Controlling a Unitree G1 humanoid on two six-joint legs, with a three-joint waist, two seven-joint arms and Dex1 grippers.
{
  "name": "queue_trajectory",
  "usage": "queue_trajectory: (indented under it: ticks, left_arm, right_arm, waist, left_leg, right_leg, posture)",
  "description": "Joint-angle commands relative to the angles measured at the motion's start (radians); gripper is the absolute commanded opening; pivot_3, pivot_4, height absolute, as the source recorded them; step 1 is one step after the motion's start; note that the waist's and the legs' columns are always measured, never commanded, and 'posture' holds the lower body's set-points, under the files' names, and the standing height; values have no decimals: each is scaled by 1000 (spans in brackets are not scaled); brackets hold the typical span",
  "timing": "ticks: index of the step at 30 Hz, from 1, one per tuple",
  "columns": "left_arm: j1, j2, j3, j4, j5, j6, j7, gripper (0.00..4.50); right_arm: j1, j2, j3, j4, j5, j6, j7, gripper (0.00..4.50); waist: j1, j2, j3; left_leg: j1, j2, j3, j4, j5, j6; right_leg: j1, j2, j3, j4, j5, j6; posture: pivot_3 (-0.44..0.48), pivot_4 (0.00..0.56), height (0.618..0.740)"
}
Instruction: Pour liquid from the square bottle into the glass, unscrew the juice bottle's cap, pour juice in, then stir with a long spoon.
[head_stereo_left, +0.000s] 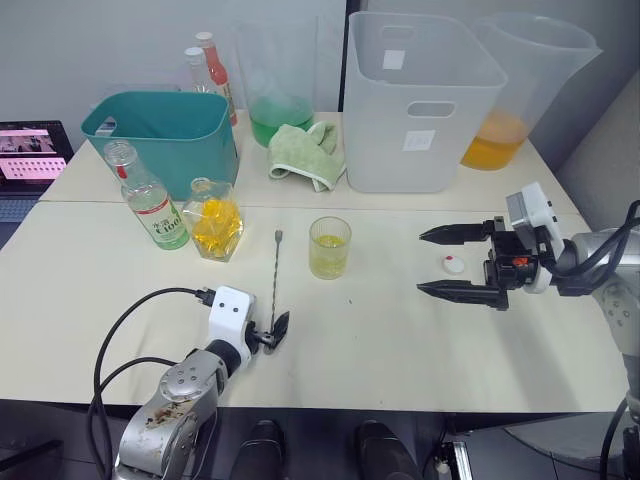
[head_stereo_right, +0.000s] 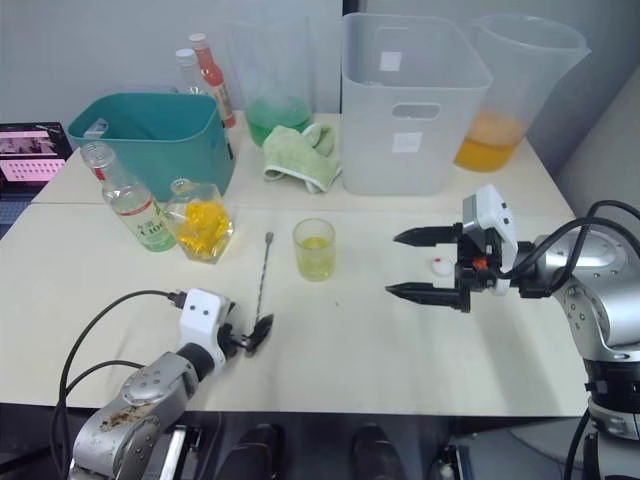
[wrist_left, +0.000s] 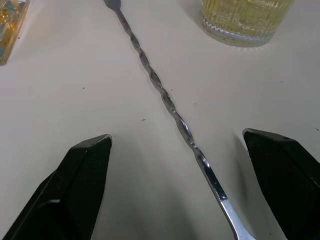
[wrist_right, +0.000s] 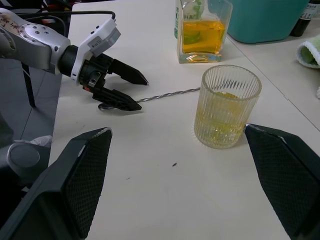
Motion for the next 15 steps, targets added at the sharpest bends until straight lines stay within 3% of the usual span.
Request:
queue_trajectory:
  ticks: [1,6,10,15]
  left_arm:
    - [4,-6,-24,26,25,41,14,2886]
    - [-7,14,7,34,62,64,31,1262]
    - [27,7,97,18,41,57,35,10]
    - [70,91,186,38,43,-5,-36,10]
  right_arm:
    - [5,-12,-37,-39,26,6,-7,4500]
    - [8,-12,-36,-33,20,-1,-2,4500]
    - [3,-18,-25,-30,32,31,5,4500]
    - [8,-7,-22,-28,19,26,6,4500]
  waist:
    - [0,0,0]
    - [0,0,0]
    - [-12,1,0]
    - [-25,1,-1]
  left_leg:
    - [0,0,0,0,0,0]
    - [0,0,0,0,0,0]
    - [1,1,0,0,0,0]
    - [2,1,0,-1,0,0]
  right_leg:
    - [0,0,0,0,0,0]
    - [0,0,0,0,0,0]
    - [0,1,0,0,0,0]
    - [0,1,0,1,0,0]
  posture:
    - [0,150,740]
    - [0,150,740]
    - [0,150,740]
    - [0,150,740]
